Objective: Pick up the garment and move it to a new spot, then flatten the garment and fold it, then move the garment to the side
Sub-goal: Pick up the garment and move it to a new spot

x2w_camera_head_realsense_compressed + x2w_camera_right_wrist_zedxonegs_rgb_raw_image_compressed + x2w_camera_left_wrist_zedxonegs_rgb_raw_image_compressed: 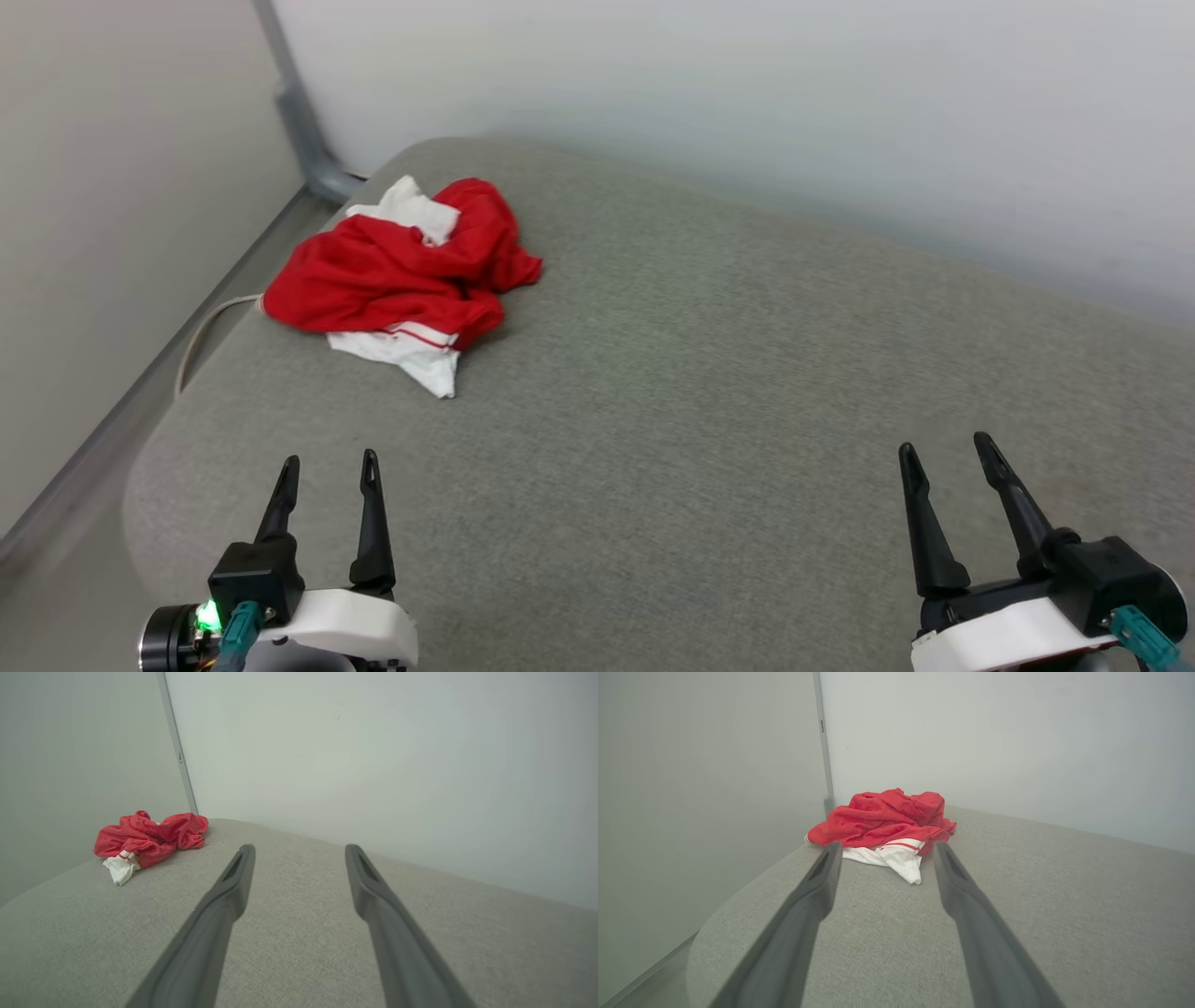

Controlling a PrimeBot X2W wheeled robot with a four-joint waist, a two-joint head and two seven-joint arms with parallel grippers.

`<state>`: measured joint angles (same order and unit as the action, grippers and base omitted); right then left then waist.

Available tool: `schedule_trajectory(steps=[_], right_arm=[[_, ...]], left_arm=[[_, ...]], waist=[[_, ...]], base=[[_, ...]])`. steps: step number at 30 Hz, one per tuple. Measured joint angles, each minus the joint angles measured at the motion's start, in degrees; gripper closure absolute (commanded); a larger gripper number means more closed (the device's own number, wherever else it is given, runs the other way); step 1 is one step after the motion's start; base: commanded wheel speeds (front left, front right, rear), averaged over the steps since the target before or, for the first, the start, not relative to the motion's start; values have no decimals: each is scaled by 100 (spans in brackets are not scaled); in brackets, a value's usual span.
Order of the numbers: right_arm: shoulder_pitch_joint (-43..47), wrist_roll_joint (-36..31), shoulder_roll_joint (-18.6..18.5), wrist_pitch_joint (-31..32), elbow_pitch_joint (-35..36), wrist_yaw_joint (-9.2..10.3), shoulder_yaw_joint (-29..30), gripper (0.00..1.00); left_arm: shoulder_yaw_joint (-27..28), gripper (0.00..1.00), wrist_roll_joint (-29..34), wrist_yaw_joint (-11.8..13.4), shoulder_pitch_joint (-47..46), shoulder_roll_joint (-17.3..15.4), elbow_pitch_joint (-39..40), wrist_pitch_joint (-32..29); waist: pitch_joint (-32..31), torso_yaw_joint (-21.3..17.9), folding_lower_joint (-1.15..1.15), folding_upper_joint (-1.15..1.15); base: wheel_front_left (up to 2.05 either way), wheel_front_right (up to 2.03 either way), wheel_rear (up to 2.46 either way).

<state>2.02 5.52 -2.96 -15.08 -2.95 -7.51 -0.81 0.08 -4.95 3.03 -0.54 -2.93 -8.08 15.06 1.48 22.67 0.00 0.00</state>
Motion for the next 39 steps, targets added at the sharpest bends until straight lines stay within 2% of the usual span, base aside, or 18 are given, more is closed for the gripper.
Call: schedule_trajectory(steps=[9, 15, 22, 28, 31, 36, 39], right_arm=[[-41, -45, 1, 0, -2, 0, 3, 0], [-63, -46, 1, 0, -19, 0, -31, 0], [-191, -188, 1, 0, 23, 0, -82, 0], [-515, -632, 3, 0, 172, -1, -216, 0], [-676, -910, 4, 0, 304, -1, -219, 0], [-927, -1248, 7, 0, 557, -1, -152, 0], [-1073, -1368, -3, 0, 737, 0, -134, 0]], left_arm=[[79, 0, -136, 2, -3, 1, -20, 0], [181, 0, -144, -1, 1, 1, -44, 0], [641, 0, -289, -460, -597, -16, -246, 0], [1260, 0, -469, -754, -1738, -350, -534, 1], [1512, 0, -545, -865, -2421, -647, -851, 1], [1484, 0, -790, -999, -3387, -1050, -1403, 0], [1344, 0, -1090, -1029, -3935, -1493, -1833, -208]], waist=[[86, 543, 0, 0], [87, 636, 0, 0], [248, 417, 0, 0], [640, 132, 0, 0], [930, -27, 1, 0], [1476, -289, 2, 0], [1809, -428, 2, 0]], base=[[0, 0, 0], [0, 0, 0], [0, 0, 0], [0, 0, 0], [0, 0, 0], [0, 0, 0], [0, 0, 0]])
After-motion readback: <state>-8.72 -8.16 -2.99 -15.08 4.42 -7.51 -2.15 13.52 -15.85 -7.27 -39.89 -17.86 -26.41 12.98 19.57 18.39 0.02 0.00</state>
